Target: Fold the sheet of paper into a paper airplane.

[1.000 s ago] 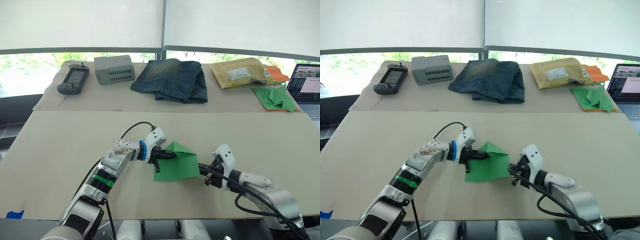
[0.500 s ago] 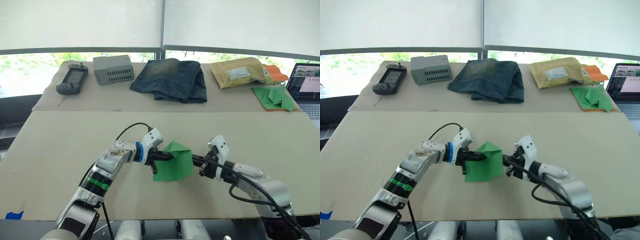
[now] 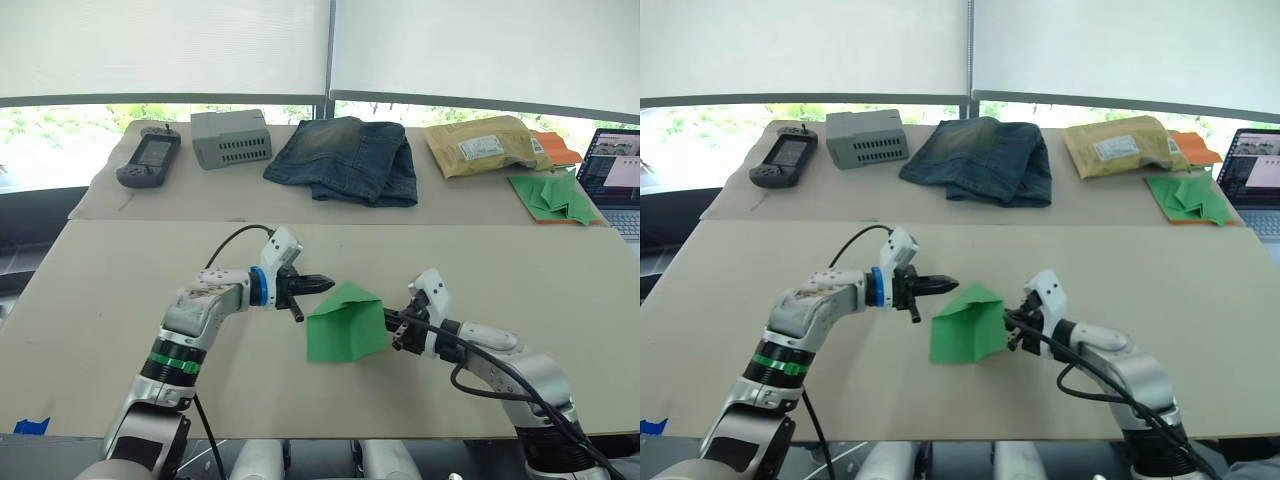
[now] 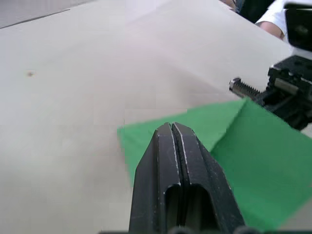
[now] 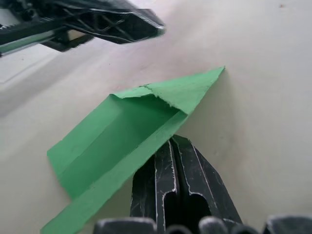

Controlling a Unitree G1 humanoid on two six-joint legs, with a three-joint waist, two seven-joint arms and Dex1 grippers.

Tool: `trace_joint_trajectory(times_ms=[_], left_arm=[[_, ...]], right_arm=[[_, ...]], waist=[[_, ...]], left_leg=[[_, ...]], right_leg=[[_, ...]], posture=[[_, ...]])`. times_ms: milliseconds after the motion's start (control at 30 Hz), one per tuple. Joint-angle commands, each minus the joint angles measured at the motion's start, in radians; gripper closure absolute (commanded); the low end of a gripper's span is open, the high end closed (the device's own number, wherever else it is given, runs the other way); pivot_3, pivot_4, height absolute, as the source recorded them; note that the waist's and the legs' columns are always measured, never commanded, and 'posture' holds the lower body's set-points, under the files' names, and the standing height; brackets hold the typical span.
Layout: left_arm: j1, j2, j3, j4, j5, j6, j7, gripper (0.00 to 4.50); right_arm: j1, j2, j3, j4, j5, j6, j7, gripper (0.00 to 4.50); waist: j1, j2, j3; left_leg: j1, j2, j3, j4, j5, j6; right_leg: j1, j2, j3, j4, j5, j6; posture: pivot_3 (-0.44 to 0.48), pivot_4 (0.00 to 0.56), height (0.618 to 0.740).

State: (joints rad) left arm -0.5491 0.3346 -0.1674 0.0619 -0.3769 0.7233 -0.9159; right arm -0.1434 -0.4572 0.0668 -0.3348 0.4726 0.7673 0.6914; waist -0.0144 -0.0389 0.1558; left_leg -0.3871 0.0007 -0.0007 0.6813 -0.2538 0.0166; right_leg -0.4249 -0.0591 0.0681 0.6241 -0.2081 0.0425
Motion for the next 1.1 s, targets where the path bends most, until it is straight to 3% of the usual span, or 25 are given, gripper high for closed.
trace_joint_trajectory(times_ms=[33,167,533,933,1100], left_arm=[[-0.024,-0.026,-0.047,0.004,0.017,-0.033,-0.005,4.47],[-0.028,-0.025,-0.123,0.055,0.088,-0.083,-0.009,4.47],[0.005,0.008,-0.114,0.042,0.079,-0.078,-0.011,4.47],[0.066,0.035,-0.12,-0.034,0.072,-0.039,-0.01,4.47],[0.105,0.091,-0.08,-0.093,0.072,0.001,0.027,4.47]], right_arm=[[-0.009,-0.003,-0.007,-0.018,-0.001,-0.029,-0.004,4.5],[0.005,-0.002,-0.02,-0.043,0.014,-0.019,-0.014,4.5],[-0.014,0.028,-0.023,-0.062,0.038,-0.008,-0.043,4.5],[-0.058,0.107,0.079,-0.02,0.012,-0.016,-0.075,4.5],[-0.064,0.114,0.134,0.037,-0.043,-0.047,-0.069,4.5]], waist=[[0.0,0.0,0.0],[-0.001,0.0,0.0],[-0.003,0.0,0.0],[-0.005,0.0,0.0],[-0.007,0.0,0.0]], left_leg=[[0.0,0.0,0.0,0.0,0.0,0.0],[0.0,0.0,0.001,0.0,0.0,0.0],[0.0,0.0,0.0,0.0,0.0,0.0],[0.001,0.001,-0.002,0.0,0.0,0.0],[0.001,0.001,-0.002,0.0,0.0,0.0]], right_leg=[[0.0,0.0,0.0,0.0,0.0,-0.001],[0.0,0.0,0.0,0.0,0.0,-0.001],[0.0,0.0,0.0,0.0,-0.001,0.001],[0.0,0.001,0.0,0.001,-0.001,0.001],[0.0,0.0,0.0,0.001,0.0,0.0]], posture=[[0.0,0.15,0.728],[0.0,0.15,0.728],[0.0,0.15,0.728],[0.0,0.15,0.728],[0.0,0.15,0.728]])
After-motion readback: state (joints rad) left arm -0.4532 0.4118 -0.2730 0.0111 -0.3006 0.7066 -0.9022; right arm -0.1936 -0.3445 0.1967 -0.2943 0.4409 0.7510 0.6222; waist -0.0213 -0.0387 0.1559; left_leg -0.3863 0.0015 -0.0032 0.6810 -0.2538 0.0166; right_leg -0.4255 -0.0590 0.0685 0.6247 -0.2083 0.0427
